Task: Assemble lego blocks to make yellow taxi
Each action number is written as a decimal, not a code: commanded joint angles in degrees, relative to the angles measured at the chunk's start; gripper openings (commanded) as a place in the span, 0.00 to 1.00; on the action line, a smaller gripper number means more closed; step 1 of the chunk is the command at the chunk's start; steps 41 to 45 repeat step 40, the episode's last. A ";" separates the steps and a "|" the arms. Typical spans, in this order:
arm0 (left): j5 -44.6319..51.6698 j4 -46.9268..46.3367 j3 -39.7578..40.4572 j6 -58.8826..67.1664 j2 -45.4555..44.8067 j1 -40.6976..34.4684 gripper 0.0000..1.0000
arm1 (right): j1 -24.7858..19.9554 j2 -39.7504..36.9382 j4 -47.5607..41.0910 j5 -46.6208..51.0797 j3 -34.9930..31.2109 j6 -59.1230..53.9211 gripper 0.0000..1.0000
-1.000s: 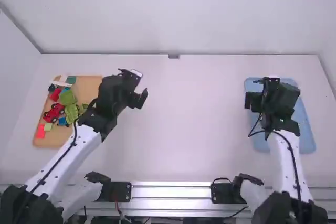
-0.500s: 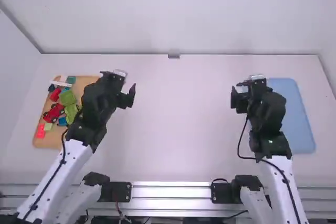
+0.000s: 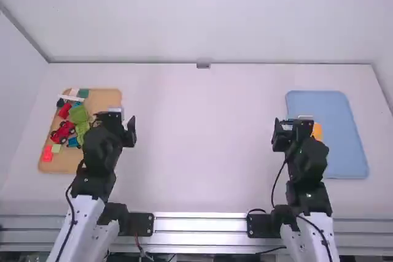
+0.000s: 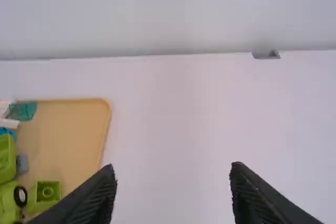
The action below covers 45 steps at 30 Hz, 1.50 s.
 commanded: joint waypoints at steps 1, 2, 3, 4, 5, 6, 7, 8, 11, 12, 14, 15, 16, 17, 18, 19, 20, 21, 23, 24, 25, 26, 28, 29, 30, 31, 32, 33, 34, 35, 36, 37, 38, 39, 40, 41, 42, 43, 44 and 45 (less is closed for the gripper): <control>0.45 0.14 -3.25 -0.80 -3.56 0.05 0.52 | 0.01 -3.26 0.19 0.47 -3.26 0.80 0.51; 0.45 0.14 -4.36 -0.80 -4.66 0.05 0.50 | 0.01 -4.35 0.19 0.47 -4.35 0.80 0.49; 0.45 0.14 -6.19 -0.80 -6.50 0.05 0.47 | 0.01 -6.16 0.19 0.47 -6.16 0.80 0.45; 0.45 0.14 -6.92 -0.80 -7.23 0.05 0.46 | 0.01 -6.88 0.19 0.47 -6.88 0.80 0.44; 0.45 0.14 -8.37 -0.80 -8.68 0.05 0.43 | 0.01 -8.29 0.19 0.47 -8.29 0.80 0.42; 0.45 0.14 -10.15 -0.80 -10.46 0.05 0.40 | 0.01 -10.02 0.19 0.47 -10.02 0.80 0.39; 0.45 0.14 -11.55 -0.80 -11.86 0.05 0.38 | 0.01 -11.37 0.19 0.47 -11.37 0.80 0.36; 0.45 0.14 -12.24 -0.80 -12.55 0.05 0.36 | 0.01 -12.03 0.19 0.47 -12.03 0.80 0.35; 0.45 0.14 -15.56 -0.80 -15.87 0.05 0.31 | 0.01 -15.17 0.19 0.47 -15.17 0.80 0.30; 0.45 0.14 -16.83 -0.80 -17.14 0.05 0.28 | 0.01 -16.36 0.19 0.47 -16.36 0.80 0.28; 0.45 0.14 -19.25 -0.80 -19.55 0.05 0.24 | 0.01 -18.61 0.19 0.47 -18.61 0.80 0.24; 0.45 0.14 -19.83 -0.80 -20.13 0.05 0.23 | 0.01 -19.14 0.19 0.47 -19.14 0.80 0.23; 0.45 0.14 -21.23 -0.80 -21.54 0.05 0.21 | 0.01 -20.44 0.19 0.47 -19.97 0.80 0.21; 0.45 0.14 -22.31 -0.80 -22.62 0.05 0.19 | 0.01 -21.43 0.19 0.47 -19.97 0.80 0.19; 0.45 0.14 -22.76 -0.80 -23.92 0.05 0.16 | 0.01 -22.62 0.19 0.47 -19.97 0.80 0.17; 0.45 0.14 -22.76 -0.80 -24.42 0.05 0.16 | 0.01 -23.08 0.19 0.47 -19.97 0.80 0.16; 0.45 0.14 -22.76 -0.80 -25.40 0.05 0.14 | 0.01 -23.98 0.19 0.47 -19.97 0.80 0.14; 0.45 0.14 -22.76 -0.80 -26.58 0.05 0.12 | 0.01 -25.04 0.19 0.47 -19.97 0.80 0.13; 0.45 0.14 -22.76 -0.80 -28.14 0.05 0.09 | 0.01 -26.45 0.19 0.47 -19.97 0.80 0.10; 0.45 0.14 -22.76 -0.80 -28.98 0.05 0.08 | 0.01 -27.21 0.19 0.47 -19.97 0.80 0.09; 0.45 0.14 -22.76 -0.80 -29.80 0.05 0.06 | 0.01 -27.93 0.19 0.47 -19.97 0.80 0.07; 0.45 0.14 -22.76 -0.80 -30.77 0.05 0.05 | 0.01 -28.81 0.19 0.47 -19.97 0.80 0.06; 0.45 0.14 -22.76 -0.80 -31.70 0.05 0.03 | 0.01 -29.41 0.19 0.47 -19.97 0.80 0.04; 0.45 0.14 -22.76 -0.80 -32.58 0.05 0.01 | 0.01 -29.41 0.19 0.47 -19.97 0.80 0.03; 0.45 0.14 -22.76 -0.80 -33.27 0.05 0.00 | 0.01 -29.41 0.19 0.47 -19.97 0.80 0.02; 0.45 0.14 -22.76 -0.80 -33.60 0.05 0.00 | 0.01 -29.41 0.19 0.47 -19.97 0.80 0.01; 0.45 0.14 -22.76 -0.80 -34.25 0.05 0.00 | 0.01 -29.41 0.19 0.47 -19.97 0.80 0.00; 0.45 0.14 -22.76 -0.80 -34.89 0.05 0.00 | 0.01 -29.41 0.19 0.47 -19.97 0.80 0.00; 0.45 0.14 -22.76 -0.80 -35.80 0.05 0.00 | 0.01 -29.41 0.19 0.47 -19.97 0.80 0.00; 0.45 0.14 -22.76 -0.80 -35.95 0.05 0.00 | 0.01 -29.41 0.19 0.47 -19.97 0.80 0.00; 0.45 0.14 -22.76 -0.80 -36.54 0.05 0.00 | 0.01 -29.41 0.19 0.47 -19.97 0.80 0.00; 0.45 0.14 -22.76 -0.80 -36.60 0.05 0.00 | 0.01 -29.41 0.19 0.47 -19.97 0.80 0.00; 0.45 0.14 -22.76 -0.80 -36.60 0.05 0.00 | 0.01 -29.41 0.19 0.47 -19.97 0.80 0.00; 0.45 0.14 -22.76 -0.80 -36.60 0.05 0.00 | 0.01 -29.41 0.19 0.47 -19.97 0.80 0.00; 0.45 0.14 -22.76 -0.80 -36.60 0.05 0.00 | 0.01 -29.41 0.19 0.47 -19.97 0.80 0.00; 0.45 0.14 -22.76 -0.80 -36.60 0.05 0.00 | 0.01 -29.41 0.19 0.47 -19.97 0.80 0.00; 0.45 0.14 -22.76 -0.80 -36.60 0.05 0.00 | 0.01 -29.41 0.19 0.47 -19.97 0.80 0.00; 0.45 0.14 -22.76 -0.80 -36.60 0.05 0.00 | 0.01 -29.41 0.19 0.47 -19.97 0.80 0.00; 0.45 0.14 -22.76 -0.80 -36.60 0.05 0.00 | 0.01 -29.41 0.19 0.47 -19.97 0.80 0.00; 0.45 0.14 -22.76 -0.80 -36.60 0.05 0.00 | 0.01 -29.41 0.19 0.47 -19.97 0.80 0.00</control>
